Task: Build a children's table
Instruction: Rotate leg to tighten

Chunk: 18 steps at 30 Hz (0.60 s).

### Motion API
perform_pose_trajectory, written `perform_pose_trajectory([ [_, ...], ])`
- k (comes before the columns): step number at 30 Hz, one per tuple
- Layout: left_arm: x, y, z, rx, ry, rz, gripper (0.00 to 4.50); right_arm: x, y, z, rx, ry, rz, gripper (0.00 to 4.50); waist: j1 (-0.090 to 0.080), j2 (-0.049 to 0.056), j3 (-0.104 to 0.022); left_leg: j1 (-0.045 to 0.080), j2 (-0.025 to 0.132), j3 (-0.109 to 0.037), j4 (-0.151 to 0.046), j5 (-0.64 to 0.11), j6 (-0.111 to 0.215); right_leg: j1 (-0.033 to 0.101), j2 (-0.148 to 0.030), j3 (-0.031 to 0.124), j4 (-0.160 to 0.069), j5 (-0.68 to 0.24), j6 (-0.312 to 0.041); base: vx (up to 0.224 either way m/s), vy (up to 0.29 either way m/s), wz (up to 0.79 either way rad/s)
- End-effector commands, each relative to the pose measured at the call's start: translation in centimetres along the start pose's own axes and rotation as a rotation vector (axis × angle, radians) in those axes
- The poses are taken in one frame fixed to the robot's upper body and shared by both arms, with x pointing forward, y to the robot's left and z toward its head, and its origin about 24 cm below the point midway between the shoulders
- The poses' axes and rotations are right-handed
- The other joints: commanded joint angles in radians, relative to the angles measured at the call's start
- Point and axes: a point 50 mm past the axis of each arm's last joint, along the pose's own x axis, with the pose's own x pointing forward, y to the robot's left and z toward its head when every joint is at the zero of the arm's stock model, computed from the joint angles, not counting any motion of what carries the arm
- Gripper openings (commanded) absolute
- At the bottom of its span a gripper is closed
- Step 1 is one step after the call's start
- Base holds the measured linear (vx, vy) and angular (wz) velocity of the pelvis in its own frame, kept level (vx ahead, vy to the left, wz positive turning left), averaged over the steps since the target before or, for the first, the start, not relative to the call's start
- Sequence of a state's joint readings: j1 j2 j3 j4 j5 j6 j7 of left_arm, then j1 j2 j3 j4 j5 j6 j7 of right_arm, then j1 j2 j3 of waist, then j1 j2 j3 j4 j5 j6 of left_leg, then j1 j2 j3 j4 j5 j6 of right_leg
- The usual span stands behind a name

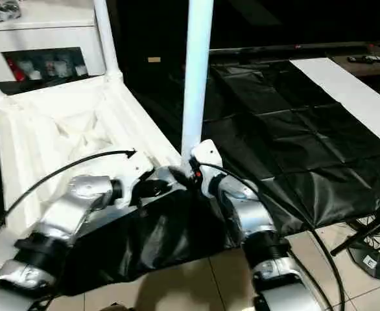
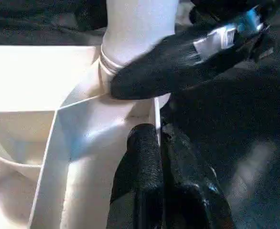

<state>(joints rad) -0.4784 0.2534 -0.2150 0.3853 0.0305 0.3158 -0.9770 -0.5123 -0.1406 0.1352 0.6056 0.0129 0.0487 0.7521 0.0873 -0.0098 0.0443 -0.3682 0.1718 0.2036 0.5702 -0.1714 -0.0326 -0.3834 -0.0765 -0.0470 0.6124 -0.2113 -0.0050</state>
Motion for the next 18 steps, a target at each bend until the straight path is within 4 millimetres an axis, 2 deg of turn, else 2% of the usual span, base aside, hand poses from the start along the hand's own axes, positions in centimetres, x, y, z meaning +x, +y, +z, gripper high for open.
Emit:
perform_pose_trajectory([
  [1, 0.4, -1.4, 1.7, 0.061, -0.106, -0.159, 0.00, 0.7, 2.7, -0.7, -0.002, 0.024, 0.237, 3.46, 0.001, -0.010, -0.053, 0.013, 0.063, -0.031, -0.061, -0.199, 0.047, 0.031, -0.079, 0.049, -0.075, -0.134, -0.204, 0.000, 0.000, 0.00],
  [3, -0.1, -1.5, 1.5, 0.070, -0.102, -0.213, 0.00, 0.1, 2.7, -0.6, -0.012, 0.022, 0.299, 3.46, 0.004, -0.004, -0.055, 0.012, 0.065, -0.029, -0.058, -0.164, 0.068, 0.032, -0.076, 0.047, -0.067, -0.064, -0.228, 0.000, 0.000, 0.00],
  [4, -0.1, -1.5, 1.5, 0.070, -0.102, -0.213, 0.00, 0.1, 2.7, -0.6, -0.012, 0.022, 0.299, 3.46, 0.004, -0.004, -0.055, 0.012, 0.065, -0.028, -0.057, -0.159, 0.072, 0.032, -0.075, 0.046, -0.066, -0.053, -0.234, 0.000, 0.000, 0.00],
  [6, -0.7, -1.6, 1.3, 0.085, -0.089, -0.280, 0.00, -1.0, 2.7, -0.7, -0.032, 0.037, 0.404, 3.46, 0.010, -0.003, -0.057, 0.013, 0.068, -0.028, -0.055, -0.145, 0.079, 0.035, -0.074, 0.043, -0.061, -0.032, -0.245, 0.000, 0.000, 0.00],
  [8, -1.0, -1.6, 1.1, 0.080, -0.075, -0.322, 0.00, -1.9, 2.8, -0.9, -0.045, 0.060, 0.497, 3.46, 0.014, -0.002, -0.055, 0.014, 0.070, -0.026, -0.056, -0.159, 0.082, 0.032, -0.071, 0.041, -0.062, -0.042, -0.252, 0.000, 0.000, 0.00],
  [9, -1.2, -1.6, 1.0, 0.077, -0.071, -0.344, 0.00, -2.4, 3.0, -1.0, -0.047, 0.074, 0.542, 3.46, 0.018, 0.006, -0.054, 0.017, 0.071, -0.026, -0.056, -0.175, 0.076, 0.029, -0.074, 0.042, -0.064, -0.064, -0.253, 0.000, 0.000, 0.00],
  [11, -1.4, -1.6, 1.0, 0.077, -0.066, -0.365, 0.00, -2.7, 3.1, -1.1, -0.049, 0.091, 0.576, 3.46, 0.021, 0.000, -0.053, 0.016, 0.071, -0.026, -0.058, -0.191, 0.066, 0.031, -0.075, 0.043, -0.066, -0.089, -0.251, 0.000, 0.000, 0.00],
  [15, -1.6, -1.7, 0.7, 0.074, -0.050, -0.401, 0.00, -3.1, 3.4, -1.4, -0.040, 0.115, 0.629, 3.23, 0.024, -0.001, -0.051, 0.018, 0.071, -0.028, -0.061, -0.224, 0.043, 0.030, -0.078, 0.045, -0.073, -0.150, -0.243, 0.000, 0.000, 0.00],
  [18, -1.9, -1.6, 0.6, 0.064, -0.046, -0.411, 0.00, -3.1, 4.0, -1.4, -0.004, 0.114, 0.680, 2.97, 0.027, -0.001, -0.053, 0.018, 0.072, -0.029, -0.061, -0.212, 0.041, 0.030, -0.077, 0.044, -0.069, -0.134, -0.245, 0.000, 0.000, 0.00],
])
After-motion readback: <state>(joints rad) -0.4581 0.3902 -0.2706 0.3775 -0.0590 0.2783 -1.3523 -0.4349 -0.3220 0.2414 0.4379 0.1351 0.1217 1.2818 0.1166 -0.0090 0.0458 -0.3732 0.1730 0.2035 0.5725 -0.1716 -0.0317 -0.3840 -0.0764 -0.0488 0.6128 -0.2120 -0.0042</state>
